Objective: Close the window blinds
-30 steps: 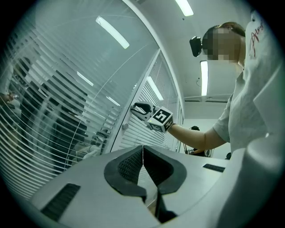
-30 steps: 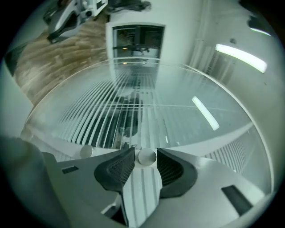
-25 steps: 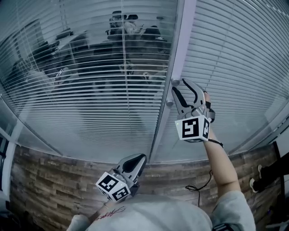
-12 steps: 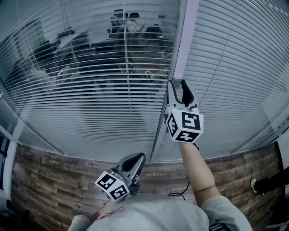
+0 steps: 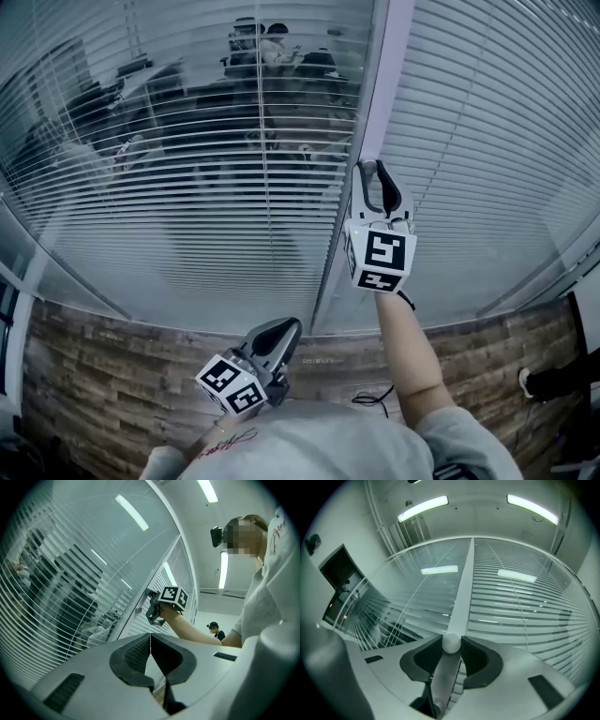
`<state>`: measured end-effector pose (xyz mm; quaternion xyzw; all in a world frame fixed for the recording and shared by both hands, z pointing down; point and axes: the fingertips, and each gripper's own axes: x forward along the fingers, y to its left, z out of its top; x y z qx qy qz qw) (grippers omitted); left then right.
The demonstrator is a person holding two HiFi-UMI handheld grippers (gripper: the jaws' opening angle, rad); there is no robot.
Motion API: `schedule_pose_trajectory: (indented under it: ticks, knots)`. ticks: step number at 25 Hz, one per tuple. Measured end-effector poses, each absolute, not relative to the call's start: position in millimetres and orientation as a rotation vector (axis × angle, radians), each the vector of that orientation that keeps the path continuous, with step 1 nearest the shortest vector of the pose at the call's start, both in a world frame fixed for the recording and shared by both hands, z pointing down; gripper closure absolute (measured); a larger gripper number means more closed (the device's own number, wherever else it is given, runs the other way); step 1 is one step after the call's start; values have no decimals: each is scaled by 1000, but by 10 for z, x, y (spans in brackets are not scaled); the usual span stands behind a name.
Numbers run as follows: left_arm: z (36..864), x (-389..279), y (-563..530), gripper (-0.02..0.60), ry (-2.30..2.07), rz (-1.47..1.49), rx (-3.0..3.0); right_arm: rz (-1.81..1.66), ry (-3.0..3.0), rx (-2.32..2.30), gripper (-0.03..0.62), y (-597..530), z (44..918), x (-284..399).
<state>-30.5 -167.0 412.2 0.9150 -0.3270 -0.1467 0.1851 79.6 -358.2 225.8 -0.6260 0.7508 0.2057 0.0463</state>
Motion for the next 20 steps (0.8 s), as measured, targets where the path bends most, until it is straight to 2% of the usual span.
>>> schedule_pose_trajectory:
  ticks: [7, 20]
  knots:
    - [4127, -248, -1683, 563, -902, -410, 2577, 1109, 2385, -1991, 462, -3596, 2264, 757]
    - [4168, -206, -1650, 563, -882, -404, 2594, 1661, 2490, -1931, 462, -3595, 2378, 710]
